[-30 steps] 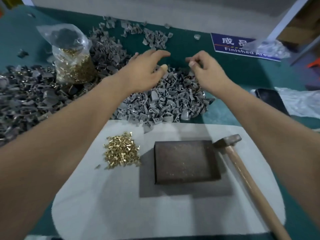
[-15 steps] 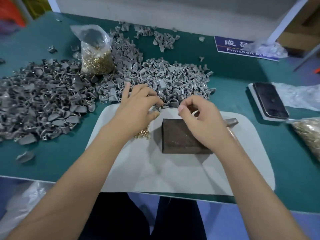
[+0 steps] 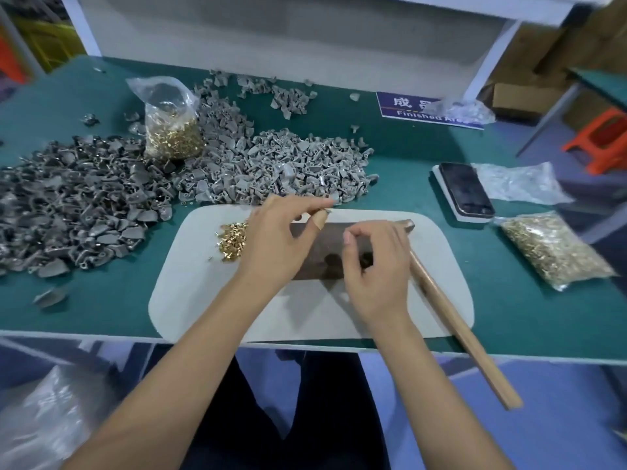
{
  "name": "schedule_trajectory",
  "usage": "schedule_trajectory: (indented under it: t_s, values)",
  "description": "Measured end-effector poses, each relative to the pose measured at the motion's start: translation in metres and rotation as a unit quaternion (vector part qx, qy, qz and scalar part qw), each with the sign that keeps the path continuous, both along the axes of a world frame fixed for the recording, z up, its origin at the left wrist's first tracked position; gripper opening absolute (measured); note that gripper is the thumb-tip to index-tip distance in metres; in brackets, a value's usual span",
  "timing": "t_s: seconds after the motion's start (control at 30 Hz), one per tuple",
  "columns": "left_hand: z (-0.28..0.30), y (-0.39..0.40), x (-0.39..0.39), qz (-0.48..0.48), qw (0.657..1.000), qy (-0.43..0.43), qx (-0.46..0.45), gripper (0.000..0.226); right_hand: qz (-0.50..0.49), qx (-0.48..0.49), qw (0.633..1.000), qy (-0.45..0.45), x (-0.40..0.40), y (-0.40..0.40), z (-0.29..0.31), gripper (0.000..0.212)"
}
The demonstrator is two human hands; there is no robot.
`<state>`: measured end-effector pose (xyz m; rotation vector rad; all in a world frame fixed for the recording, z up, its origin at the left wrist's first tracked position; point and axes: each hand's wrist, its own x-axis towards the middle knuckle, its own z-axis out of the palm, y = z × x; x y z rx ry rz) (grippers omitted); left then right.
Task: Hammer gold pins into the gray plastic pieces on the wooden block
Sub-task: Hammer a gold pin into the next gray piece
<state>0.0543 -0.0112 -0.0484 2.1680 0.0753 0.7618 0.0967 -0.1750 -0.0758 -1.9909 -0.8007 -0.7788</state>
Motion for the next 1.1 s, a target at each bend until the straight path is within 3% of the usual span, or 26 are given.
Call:
schedule_trajectory:
  t_s: [0.2, 0.37, 0.47, 0.63, 0.77, 0.9, 1.1]
  values:
    - [0.002, -0.006, -0.001, 0.018, 0.994, 0.081, 0.072, 0.012, -0.009, 0.015, 0.999, 0.044, 0.005, 0.001, 0.001, 0.006]
    - [0.008, -0.007, 0.005, -0.020, 0.987, 0.137, 0.078, 0.010, -0.035, 0.012, 0.992, 0.118, 0.006, 0.001, 0.004, 0.009]
    - [0.007, -0.012, 0.004, -0.026, 0.988, 0.126, 0.079, 0.013, -0.030, 0.022, 0.990, 0.136, 0.008, -0.001, 0.003, 0.007]
    - [0.007, -0.013, 0.003, -0.025, 0.991, 0.132, 0.003, 0.015, -0.014, 0.015, 0.991, 0.131, 0.008, 0.000, 0.006, 0.007]
    - [0.006, -0.016, 0.002, -0.017, 0.993, 0.100, 0.067, 0.017, 0.008, 0.008, 0.994, 0.110, 0.009, 0.000, 0.004, 0.007]
    - [-0.004, -0.017, -0.002, 0.007, 0.995, 0.085, 0.052, 0.031, 0.011, 0.024, 0.992, 0.126, 0.010, 0.001, 0.002, 0.008]
    - [-0.011, -0.016, -0.012, 0.004, 0.988, 0.072, 0.134, 0.025, 0.025, 0.008, 0.989, 0.144, 0.011, -0.001, 0.002, 0.004]
